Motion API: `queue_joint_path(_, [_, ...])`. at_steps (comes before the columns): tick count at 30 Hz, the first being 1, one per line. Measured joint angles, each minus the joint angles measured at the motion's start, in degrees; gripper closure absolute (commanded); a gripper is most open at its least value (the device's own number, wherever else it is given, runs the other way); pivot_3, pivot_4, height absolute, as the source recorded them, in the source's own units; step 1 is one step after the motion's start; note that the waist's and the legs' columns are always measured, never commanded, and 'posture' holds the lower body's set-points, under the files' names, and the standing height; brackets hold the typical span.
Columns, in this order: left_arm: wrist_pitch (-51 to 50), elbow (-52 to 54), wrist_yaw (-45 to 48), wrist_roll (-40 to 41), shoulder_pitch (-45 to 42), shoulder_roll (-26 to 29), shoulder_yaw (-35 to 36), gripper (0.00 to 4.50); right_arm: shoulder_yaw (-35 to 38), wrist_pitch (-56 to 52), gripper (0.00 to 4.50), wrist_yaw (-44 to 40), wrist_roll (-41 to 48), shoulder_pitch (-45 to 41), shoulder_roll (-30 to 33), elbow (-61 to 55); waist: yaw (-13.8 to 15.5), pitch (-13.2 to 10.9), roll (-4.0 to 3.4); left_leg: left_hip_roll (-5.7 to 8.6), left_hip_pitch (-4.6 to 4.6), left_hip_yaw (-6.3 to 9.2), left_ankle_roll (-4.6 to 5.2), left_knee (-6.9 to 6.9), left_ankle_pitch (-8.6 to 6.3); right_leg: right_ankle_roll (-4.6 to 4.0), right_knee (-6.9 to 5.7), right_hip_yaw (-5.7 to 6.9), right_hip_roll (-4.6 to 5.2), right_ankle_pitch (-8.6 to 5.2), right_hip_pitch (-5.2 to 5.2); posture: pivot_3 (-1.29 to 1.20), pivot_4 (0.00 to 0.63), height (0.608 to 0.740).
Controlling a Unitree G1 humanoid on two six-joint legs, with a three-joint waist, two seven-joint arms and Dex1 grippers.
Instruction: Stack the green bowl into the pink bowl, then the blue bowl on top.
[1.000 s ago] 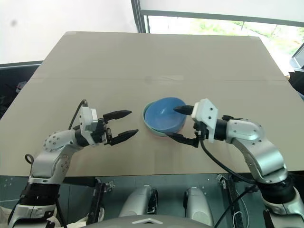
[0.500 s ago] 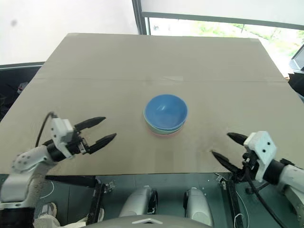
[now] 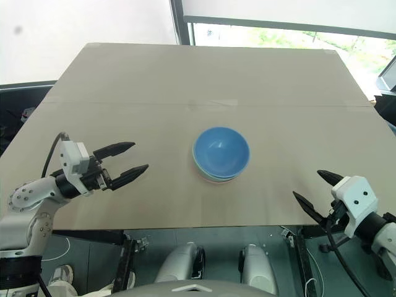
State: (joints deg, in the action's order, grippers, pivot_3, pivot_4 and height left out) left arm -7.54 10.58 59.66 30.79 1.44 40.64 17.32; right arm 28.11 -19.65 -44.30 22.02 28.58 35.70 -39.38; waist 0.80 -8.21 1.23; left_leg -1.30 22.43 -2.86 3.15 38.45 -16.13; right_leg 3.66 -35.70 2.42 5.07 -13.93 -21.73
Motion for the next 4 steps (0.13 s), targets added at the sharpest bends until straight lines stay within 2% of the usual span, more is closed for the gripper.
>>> queue_joint_path(4, [-0.88, 0.01, 0.36, -0.07, 0.04, 0.14, 0.0, 0.47, 0.91, -0.05, 0.29, -2.33, 2.91, 0.09, 1.32, -0.02, 0.09, 0.0, 0.0, 0.0, 0.0, 0.02, 0.01, 0.01, -0.01, -0.01, -0.02, 0.01, 0.01, -0.01, 0.0, 0.0, 0.15, 0.74])
